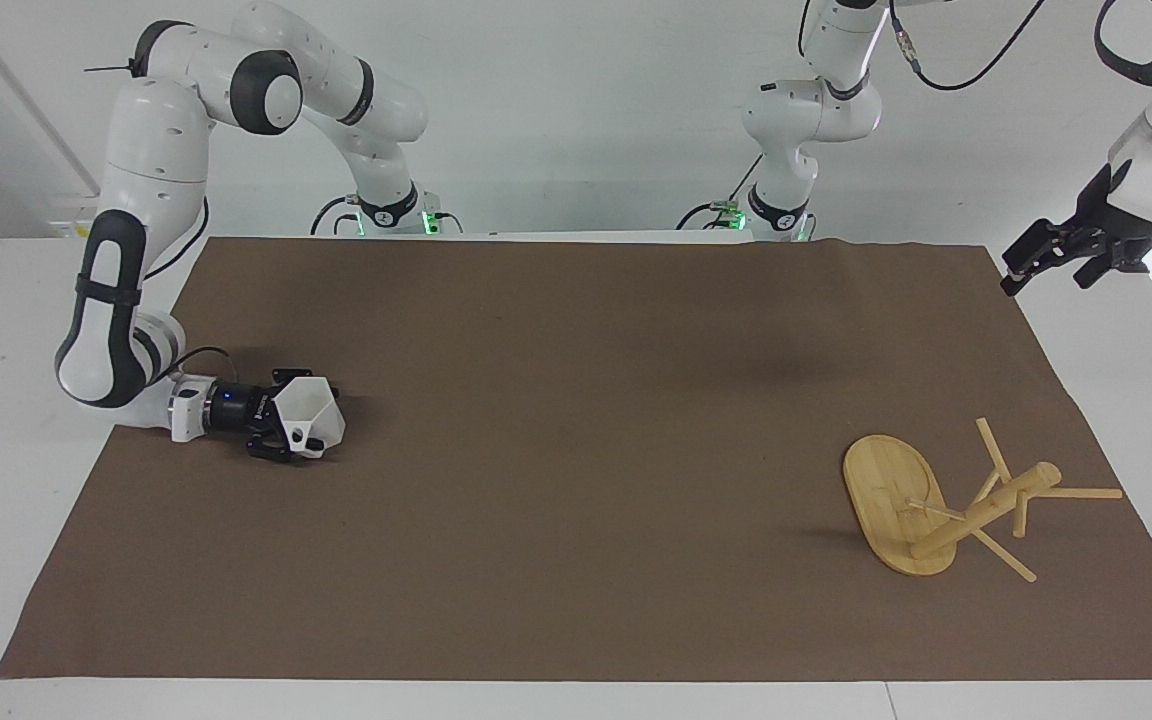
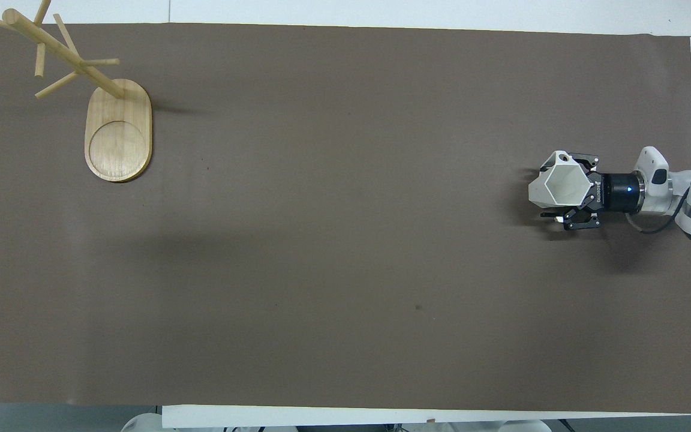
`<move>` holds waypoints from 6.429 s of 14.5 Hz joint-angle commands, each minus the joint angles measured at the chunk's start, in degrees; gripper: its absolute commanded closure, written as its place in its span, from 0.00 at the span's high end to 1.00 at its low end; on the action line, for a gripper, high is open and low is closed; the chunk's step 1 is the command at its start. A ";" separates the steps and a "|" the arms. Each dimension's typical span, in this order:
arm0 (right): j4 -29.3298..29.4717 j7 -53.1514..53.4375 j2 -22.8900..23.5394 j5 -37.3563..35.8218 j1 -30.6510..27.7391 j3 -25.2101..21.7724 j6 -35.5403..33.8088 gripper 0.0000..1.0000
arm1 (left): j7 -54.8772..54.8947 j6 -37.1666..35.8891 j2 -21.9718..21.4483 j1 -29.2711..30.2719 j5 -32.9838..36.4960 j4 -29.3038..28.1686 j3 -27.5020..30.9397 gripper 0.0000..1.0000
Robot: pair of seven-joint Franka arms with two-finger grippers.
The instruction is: Hang cup on rack
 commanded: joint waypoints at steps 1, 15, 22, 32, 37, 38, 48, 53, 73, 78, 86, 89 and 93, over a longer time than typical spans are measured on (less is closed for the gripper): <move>-2.30 -0.41 -1.73 1.47 0.60 0.09 1.30 0.39 | 0.57 -0.83 -1.08 0.10 0.57 -1.15 0.18 1.00; 2.51 22.87 -7.62 44.25 44.86 0.35 37.98 0.08 | -4.33 6.56 -6.09 -7.70 2.77 -12.13 -0.34 1.00; 4.29 18.16 -7.36 48.83 60.35 0.36 44.80 0.05 | -13.93 15.51 -1.88 -17.73 2.77 -12.49 -0.43 1.00; 3.67 10.93 -7.62 58.08 66.08 0.27 50.86 0.05 | -19.47 18.95 -1.25 -25.20 2.59 -19.06 -0.34 0.98; 4.03 11.11 -7.71 57.81 66.78 0.27 52.54 0.05 | -20.26 20.26 -3.02 -27.23 2.59 -22.77 -0.52 0.97; 4.03 11.10 -7.71 57.90 66.87 0.18 52.54 0.05 | -20.26 20.44 -3.02 -27.32 2.59 -22.86 -0.52 0.96; 4.20 11.19 -7.71 57.99 66.78 0.27 53.33 0.05 | -22.37 27.56 -3.46 -28.99 2.59 -29.63 -0.61 0.44; 4.20 11.46 -7.62 57.99 66.78 0.27 53.77 0.05 | -25.18 28.88 -3.54 -30.13 2.42 -29.98 -0.69 0.00; -4.85 13.48 -12.89 27.53 40.18 0.00 34.11 0.99 | -37.48 42.12 -4.50 -23.99 2.33 -31.47 -0.17 0.00; -3.36 14.09 -13.33 8.01 24.80 -0.17 21.54 0.99 | -37.40 67.76 -12.59 -21.00 2.33 -49.29 -0.17 0.00; 2.44 36.29 -27.02 -29.32 14.22 -0.35 14.05 0.99 | -38.10 83.44 -6.11 -16.33 2.33 -49.50 -0.34 0.00; 2.62 49.82 -32.57 -42.26 14.66 -0.26 11.94 0.99 | -37.40 84.60 -3.99 -15.81 2.41 -48.70 -0.34 0.00; 2.62 69.76 -39.60 -53.00 15.45 0.44 9.30 0.99 | -36.69 84.16 -1.09 -14.31 2.41 -45.72 -0.34 0.00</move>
